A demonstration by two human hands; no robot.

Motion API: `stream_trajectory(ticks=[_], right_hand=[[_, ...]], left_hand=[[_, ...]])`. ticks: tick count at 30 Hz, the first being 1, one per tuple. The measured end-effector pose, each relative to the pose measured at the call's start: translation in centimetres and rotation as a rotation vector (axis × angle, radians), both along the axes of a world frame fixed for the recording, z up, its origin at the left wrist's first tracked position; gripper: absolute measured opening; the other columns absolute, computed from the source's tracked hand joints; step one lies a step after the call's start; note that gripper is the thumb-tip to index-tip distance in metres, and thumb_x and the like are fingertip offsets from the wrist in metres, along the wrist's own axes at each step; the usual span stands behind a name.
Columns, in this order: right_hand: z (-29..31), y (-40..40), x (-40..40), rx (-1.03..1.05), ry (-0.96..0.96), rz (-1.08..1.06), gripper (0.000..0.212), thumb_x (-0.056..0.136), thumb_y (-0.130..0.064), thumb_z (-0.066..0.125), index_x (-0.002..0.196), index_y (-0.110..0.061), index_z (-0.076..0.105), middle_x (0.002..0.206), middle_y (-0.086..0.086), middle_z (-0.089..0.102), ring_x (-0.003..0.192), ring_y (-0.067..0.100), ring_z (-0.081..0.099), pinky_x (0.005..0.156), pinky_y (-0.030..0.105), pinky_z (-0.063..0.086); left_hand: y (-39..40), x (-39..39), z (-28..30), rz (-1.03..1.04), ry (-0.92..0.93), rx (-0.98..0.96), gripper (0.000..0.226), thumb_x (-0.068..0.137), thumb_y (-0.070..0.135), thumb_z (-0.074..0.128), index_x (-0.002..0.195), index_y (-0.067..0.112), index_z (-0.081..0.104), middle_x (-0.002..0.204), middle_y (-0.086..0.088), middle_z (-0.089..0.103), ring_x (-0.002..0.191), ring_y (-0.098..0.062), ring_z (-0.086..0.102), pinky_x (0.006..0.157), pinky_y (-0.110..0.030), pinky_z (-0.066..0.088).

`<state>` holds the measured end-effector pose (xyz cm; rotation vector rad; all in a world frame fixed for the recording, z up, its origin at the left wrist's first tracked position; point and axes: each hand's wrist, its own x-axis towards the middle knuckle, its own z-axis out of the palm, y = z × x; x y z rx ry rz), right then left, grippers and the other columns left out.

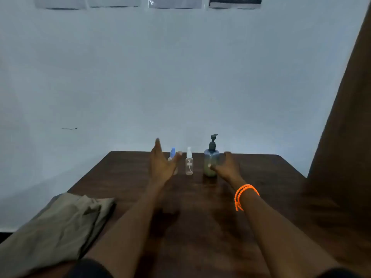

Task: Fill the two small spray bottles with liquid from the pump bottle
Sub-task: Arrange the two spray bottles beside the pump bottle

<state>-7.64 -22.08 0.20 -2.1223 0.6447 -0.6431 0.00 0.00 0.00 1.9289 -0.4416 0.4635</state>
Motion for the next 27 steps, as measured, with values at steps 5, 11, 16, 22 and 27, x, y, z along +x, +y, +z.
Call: stream_trajectory(ticks=[5, 11, 16, 22, 27], right_hand=[[-6.8, -6.0, 6.3, 0.25, -0.037, 0.111, 0.119, 0.029, -0.047, 0.091, 0.135, -0.015, 0.05, 0.123, 0.004, 0.066, 0.111, 0.023, 0.066, 0.092, 0.044, 0.057], [-3.7, -2.7, 3.7, 0.313, -0.118, 0.224, 0.066, 0.055, -0.005, 0.095, 0.113, -0.011, 0.064, 0.103, 0.005, 0.071, 0.092, 0.02, 0.07, 0.072, 0.028, 0.059], [-4.0, -2.4, 3.5, 0.324, -0.148, 0.239, 0.058, 0.059, -0.003, 0.093, 0.109, -0.011, 0.065, 0.097, 0.002, 0.072, 0.082, 0.013, 0.069, 0.063, 0.02, 0.056], [-3.8, -2.4, 3.2, 0.315, -0.154, 0.254, 0.059, 0.06, -0.006, 0.093, 0.108, -0.019, 0.063, 0.098, -0.001, 0.071, 0.085, 0.013, 0.069, 0.064, 0.021, 0.056], [-4.1, -2.6, 3.1, 0.315, -0.144, 0.29, 0.058, 0.061, -0.008, 0.093, 0.109, -0.021, 0.062, 0.105, 0.001, 0.071, 0.091, 0.012, 0.069, 0.07, 0.023, 0.056]], left_hand=[[1.1, 3.4, -3.2, -0.012, 0.237, -0.012, 0.114, 0.072, 0.052, 0.087, 0.161, 0.018, 0.026, 0.158, -0.006, 0.044, 0.144, -0.022, 0.043, 0.114, -0.039, 0.04], [-0.9, 0.8, -3.4, 0.183, -0.092, 0.077, 0.051, 0.084, 0.051, 0.077, 0.121, 0.022, 0.059, 0.117, 0.004, 0.059, 0.104, -0.011, 0.058, 0.081, -0.029, 0.053], [-5.0, -1.7, -4.2, 0.064, 0.129, 0.095, 0.024, 0.085, 0.035, 0.077, 0.099, 0.019, 0.066, 0.086, 0.008, 0.066, 0.067, 0.0, 0.057, 0.069, -0.03, 0.056], [-7.3, -1.0, -3.5, 0.097, 0.297, 0.034, 0.041, 0.082, 0.034, 0.083, 0.108, 0.007, 0.069, 0.088, -0.002, 0.066, 0.083, -0.019, 0.065, 0.073, -0.027, 0.048], [-8.2, 0.9, -3.3, -0.003, 0.358, 0.032, 0.032, 0.081, 0.031, 0.083, 0.104, 0.011, 0.072, 0.087, -0.001, 0.073, 0.081, -0.018, 0.072, 0.075, -0.035, 0.061]])
